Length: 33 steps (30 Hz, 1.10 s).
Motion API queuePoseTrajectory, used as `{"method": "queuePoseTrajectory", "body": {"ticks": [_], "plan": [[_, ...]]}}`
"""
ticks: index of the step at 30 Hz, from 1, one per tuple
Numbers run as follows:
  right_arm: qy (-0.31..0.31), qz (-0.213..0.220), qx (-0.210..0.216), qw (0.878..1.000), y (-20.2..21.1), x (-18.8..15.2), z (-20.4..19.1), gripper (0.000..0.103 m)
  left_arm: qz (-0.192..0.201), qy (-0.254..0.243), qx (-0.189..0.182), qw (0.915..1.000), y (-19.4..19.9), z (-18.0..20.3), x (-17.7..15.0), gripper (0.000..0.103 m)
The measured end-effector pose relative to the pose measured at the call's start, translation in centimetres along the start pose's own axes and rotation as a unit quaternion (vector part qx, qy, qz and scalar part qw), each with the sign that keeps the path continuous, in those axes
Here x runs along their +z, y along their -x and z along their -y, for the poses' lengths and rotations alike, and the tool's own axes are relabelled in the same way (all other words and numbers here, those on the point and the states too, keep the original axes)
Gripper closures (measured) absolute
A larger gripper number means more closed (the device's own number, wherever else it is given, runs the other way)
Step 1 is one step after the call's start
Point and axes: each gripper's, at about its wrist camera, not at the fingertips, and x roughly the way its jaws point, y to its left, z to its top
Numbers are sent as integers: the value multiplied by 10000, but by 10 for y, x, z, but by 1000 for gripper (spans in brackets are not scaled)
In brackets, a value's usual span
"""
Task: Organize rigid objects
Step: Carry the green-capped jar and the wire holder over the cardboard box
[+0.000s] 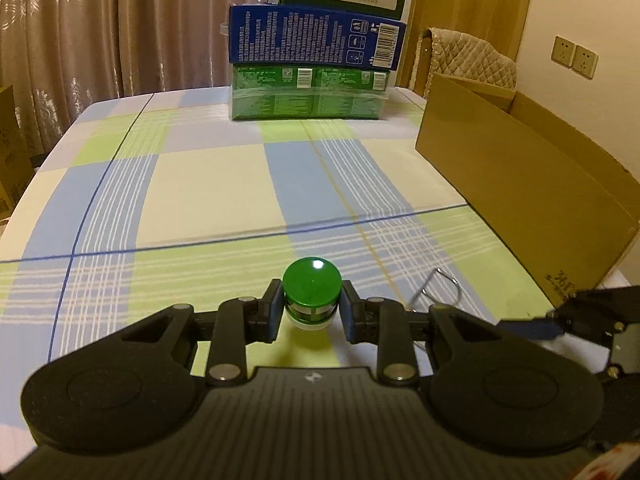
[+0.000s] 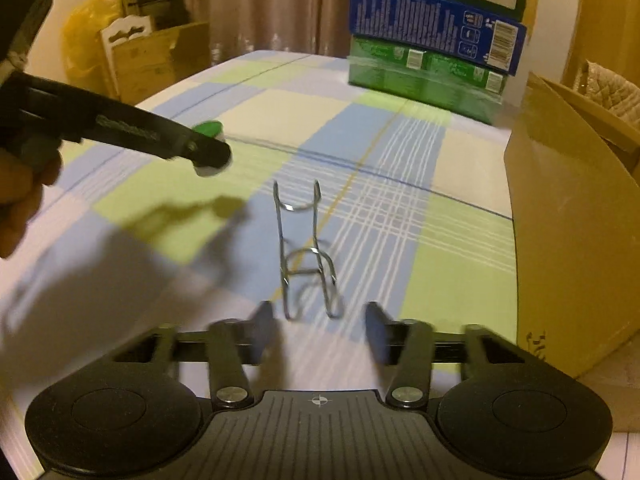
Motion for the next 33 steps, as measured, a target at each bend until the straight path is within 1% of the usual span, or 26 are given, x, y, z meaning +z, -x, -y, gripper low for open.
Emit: {"method": "queuePoseTrajectory", "body": {"ticks": [5, 7, 10, 12, 14, 15, 16, 17, 18, 28, 33], "plan": [[70, 183, 268, 9994, -2, 1, 10, 53, -66, 11, 5, 10000, 2, 3, -5, 79], [150, 169, 375, 9990, -7, 2, 9, 53, -100, -7, 20, 9999, 0, 3, -6, 79], [198, 189, 396, 9988, -12, 0, 4, 53, -130, 10, 31, 9999, -2, 3, -7, 79], [92, 203, 376, 9990, -14, 2, 3, 54, -145, 4, 36, 9999, -3, 3, -7, 79], [116, 245, 318, 9991, -15, 2, 0, 58, -159, -15, 29, 9999, -5, 4, -7, 79], [152, 267, 301, 9991, -15, 3, -3, 64, -166, -22, 26, 9999, -5, 4, -8, 79], [183, 277, 292, 9990, -15, 3, -5, 73, -170, -29, 22, 9998, -5, 5, -8, 79], [215, 281, 279, 9990, -15, 3, -7, 77, -178, -40, 15, 9998, -6, 5, -8, 79], [248, 282, 266, 9989, -14, 3, -9, 78, -188, -52, 9, 9998, -6, 5, -8, 79], [-319, 104, 183, 9993, 3, -3, -4, 79, -178, -71, -43, 9998, -2, 10, -10, 79], [-408, 144, 24, 9991, 19, -6, -4, 79, -197, -67, -115, 9997, 3, 19, -15, 79]]}}
